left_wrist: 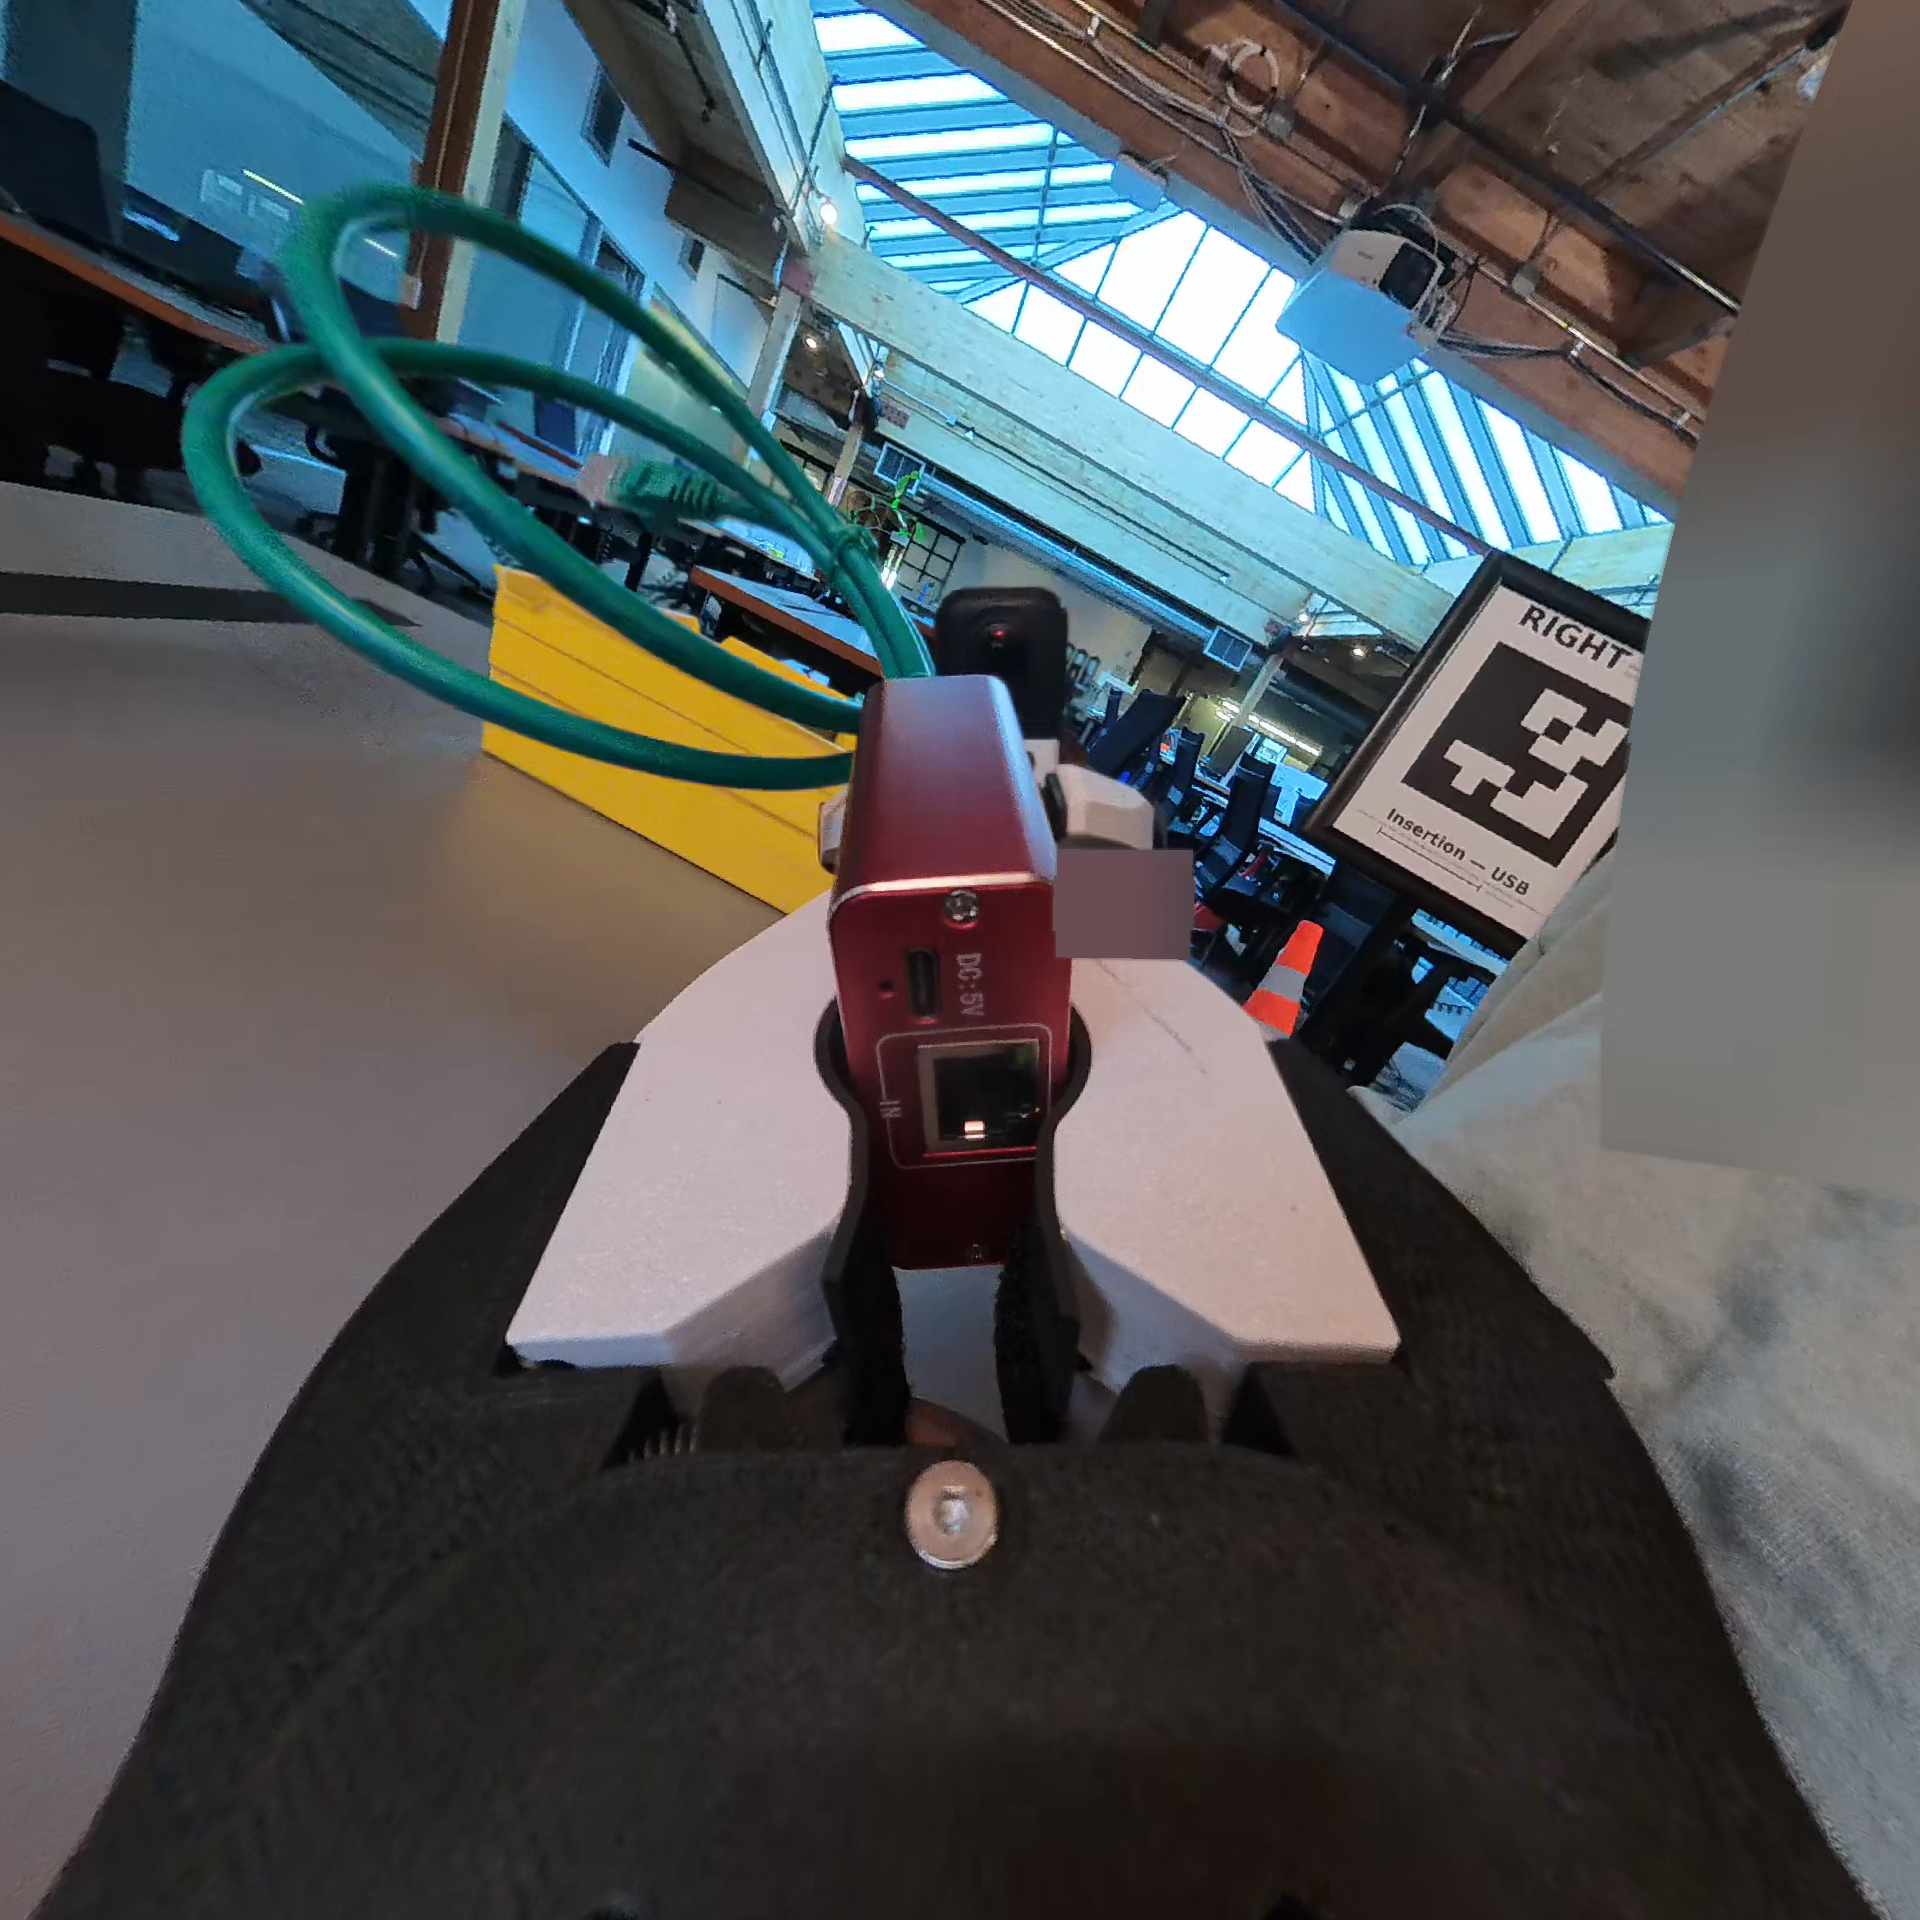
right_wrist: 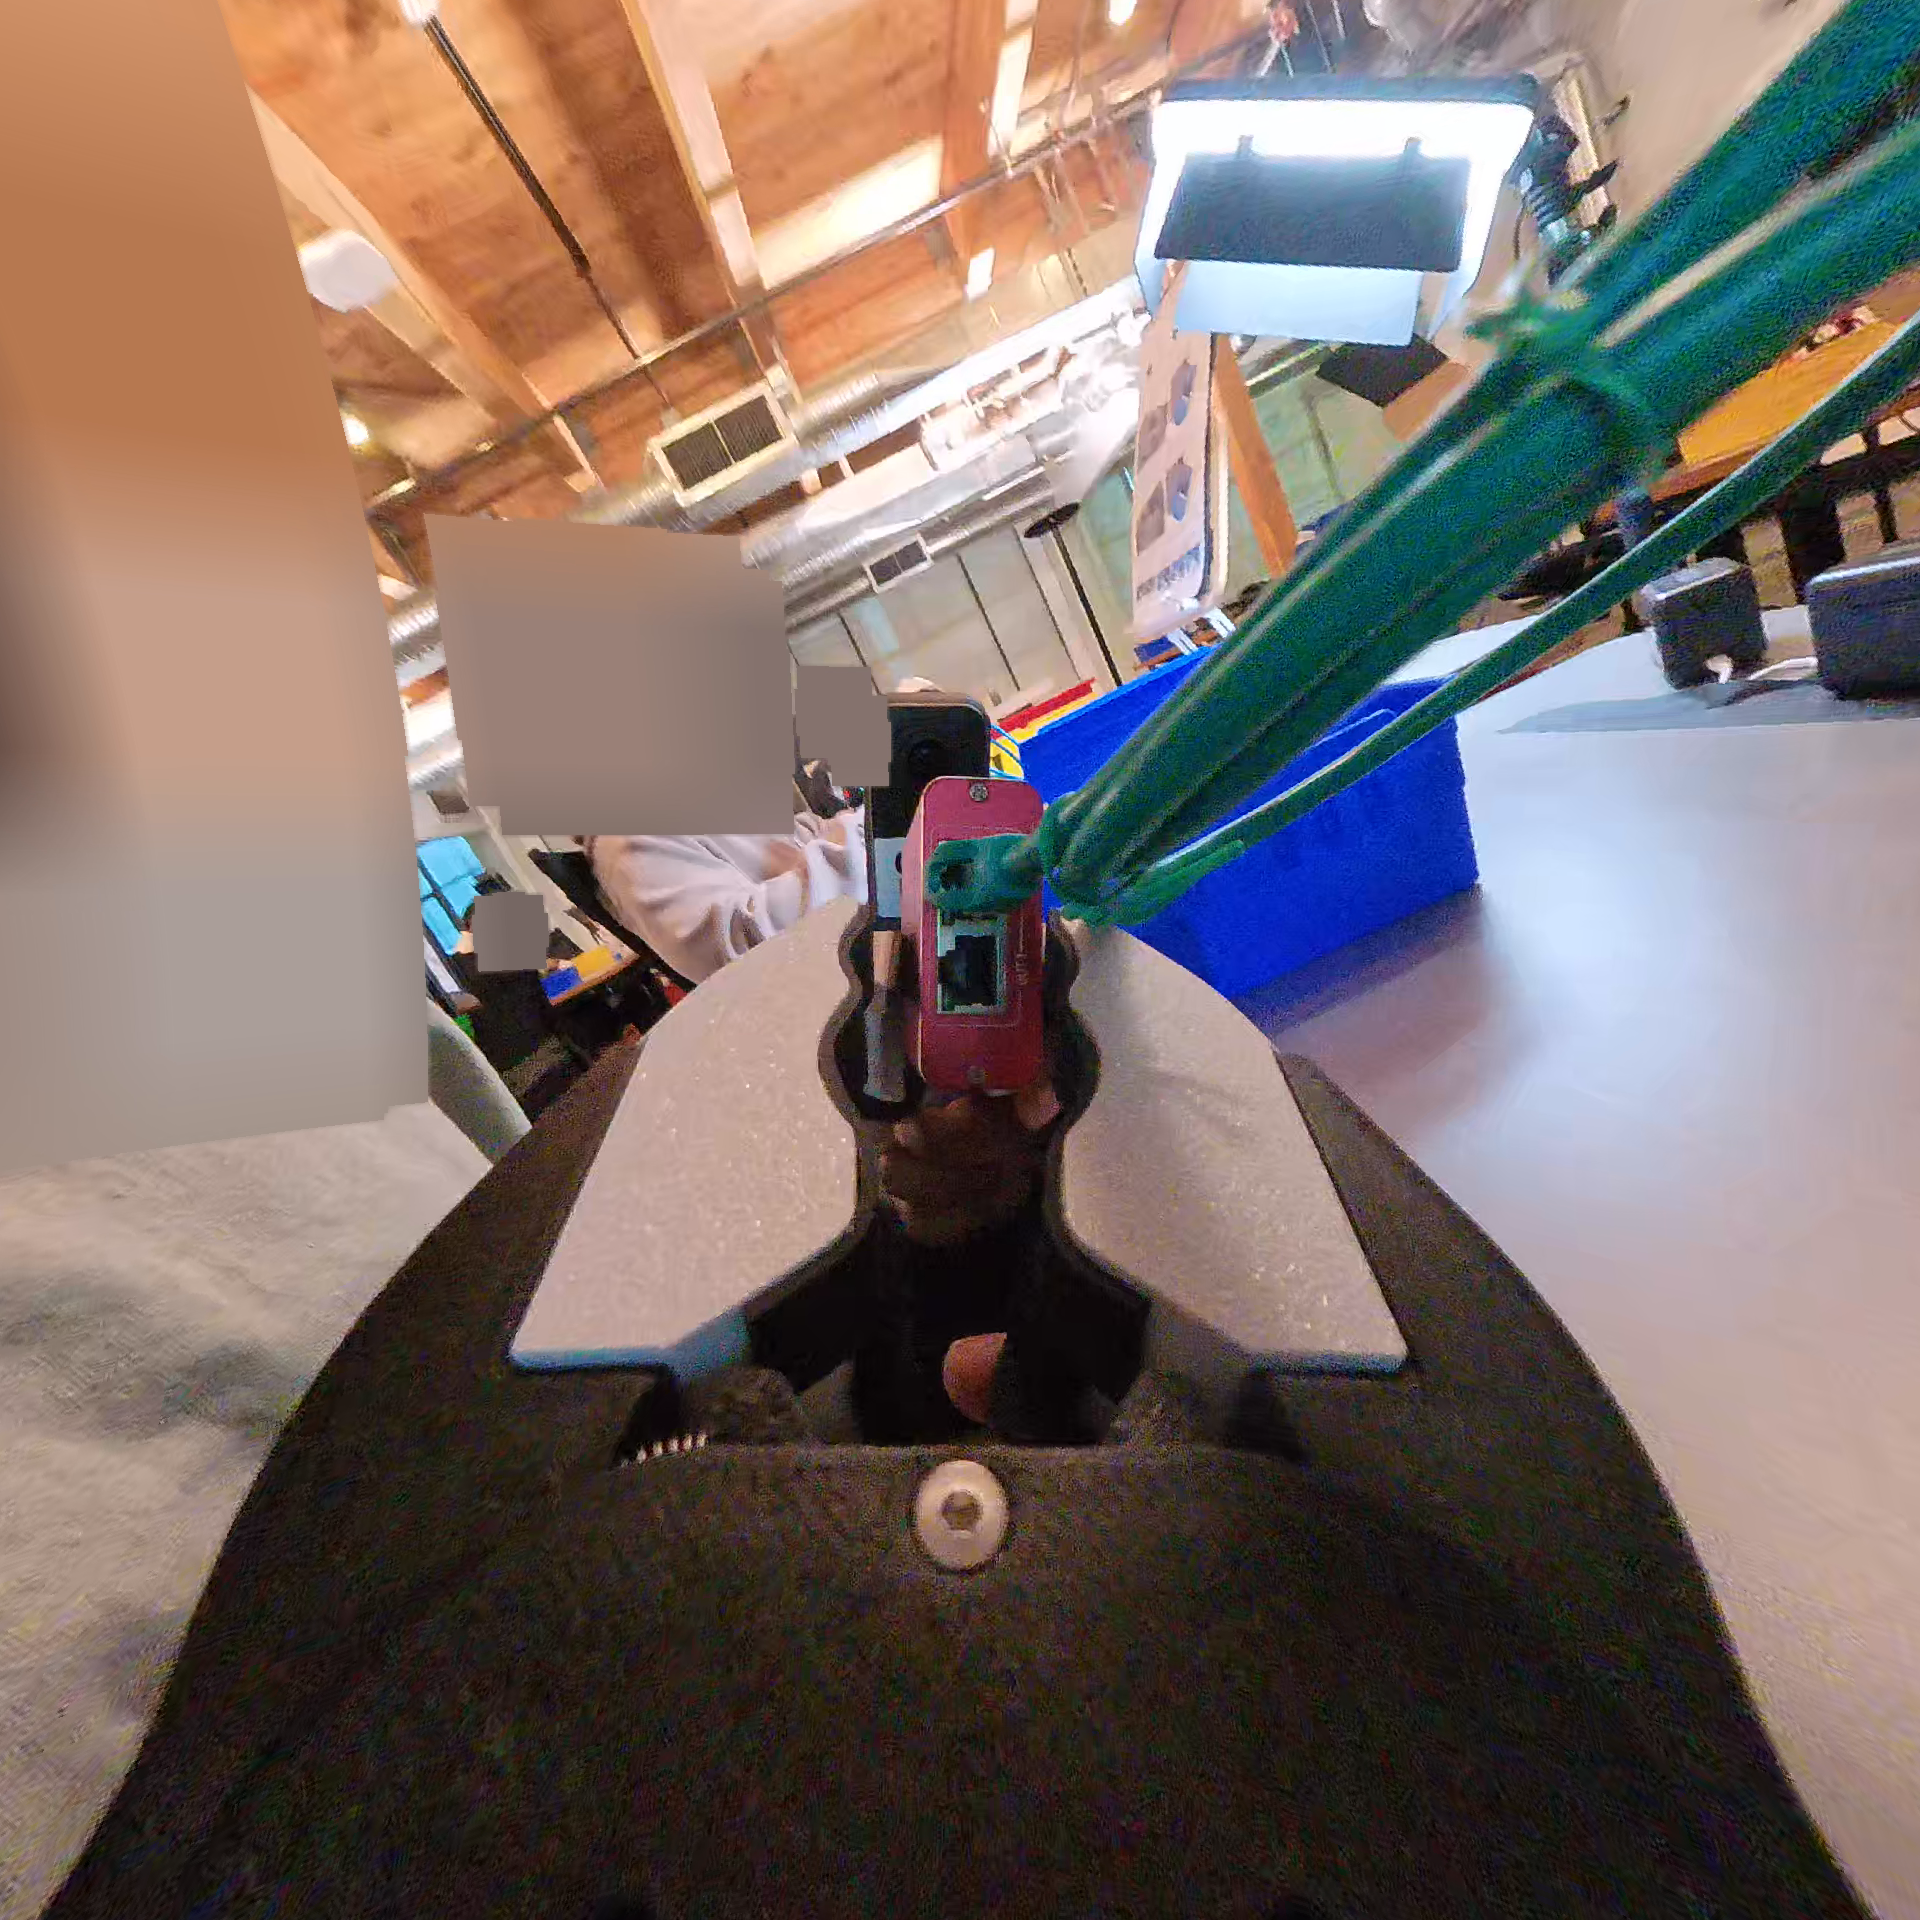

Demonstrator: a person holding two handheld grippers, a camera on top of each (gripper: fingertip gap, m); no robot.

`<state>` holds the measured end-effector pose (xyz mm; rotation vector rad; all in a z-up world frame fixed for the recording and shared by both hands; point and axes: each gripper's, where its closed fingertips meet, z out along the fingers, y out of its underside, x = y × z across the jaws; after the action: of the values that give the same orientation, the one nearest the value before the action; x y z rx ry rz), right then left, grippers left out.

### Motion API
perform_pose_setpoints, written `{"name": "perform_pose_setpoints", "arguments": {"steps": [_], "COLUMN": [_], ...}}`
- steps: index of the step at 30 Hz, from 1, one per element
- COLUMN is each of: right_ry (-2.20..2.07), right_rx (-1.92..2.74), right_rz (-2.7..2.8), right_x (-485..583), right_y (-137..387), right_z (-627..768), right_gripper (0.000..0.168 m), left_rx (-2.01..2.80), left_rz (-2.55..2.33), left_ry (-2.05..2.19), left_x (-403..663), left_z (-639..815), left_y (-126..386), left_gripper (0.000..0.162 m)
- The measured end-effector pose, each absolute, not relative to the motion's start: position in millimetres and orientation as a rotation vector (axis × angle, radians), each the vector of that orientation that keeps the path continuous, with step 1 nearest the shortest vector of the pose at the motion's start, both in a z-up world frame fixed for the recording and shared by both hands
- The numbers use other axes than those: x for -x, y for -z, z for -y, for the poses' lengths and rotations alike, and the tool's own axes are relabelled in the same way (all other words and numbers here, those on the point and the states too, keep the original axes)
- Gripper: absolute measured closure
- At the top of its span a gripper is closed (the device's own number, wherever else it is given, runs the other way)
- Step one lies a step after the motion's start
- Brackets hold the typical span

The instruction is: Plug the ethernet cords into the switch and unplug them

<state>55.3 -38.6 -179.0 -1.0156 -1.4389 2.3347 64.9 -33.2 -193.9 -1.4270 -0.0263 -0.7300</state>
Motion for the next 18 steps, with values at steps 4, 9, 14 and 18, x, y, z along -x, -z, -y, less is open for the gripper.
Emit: {"name": "perform_pose_setpoints", "arguments": {"steps": [4,9,14,18], "right_ry": [-2.399,-2.387,-2.446,-2.415], "right_rx": [0.998,0.987,0.962,0.892], "right_rz": [1.384,1.389,1.362,1.393], "right_x": [-56.4,-57.2,-57.1,-61.4], "right_y": [178.3,177.5,174.4,172.2], "right_z": [32.4,31.7,33.0,37.1], "right_gripper": [0.145,0.15,0.151,0.152], "left_rx": [1.433,1.446,1.456,1.472], "left_rz": [0.031,-0.001,-0.038,-0.067], "left_ry": [0.714,0.66,0.622,0.626], "left_x": [-63.1,-64.5,-68.2,-73.4], "left_z": [33.1,32.0,31.5,31.1], "left_y": [195.1,196.4,197.2,199.1], "left_gripper": [0.133,0.133,0.133,0.133]}}
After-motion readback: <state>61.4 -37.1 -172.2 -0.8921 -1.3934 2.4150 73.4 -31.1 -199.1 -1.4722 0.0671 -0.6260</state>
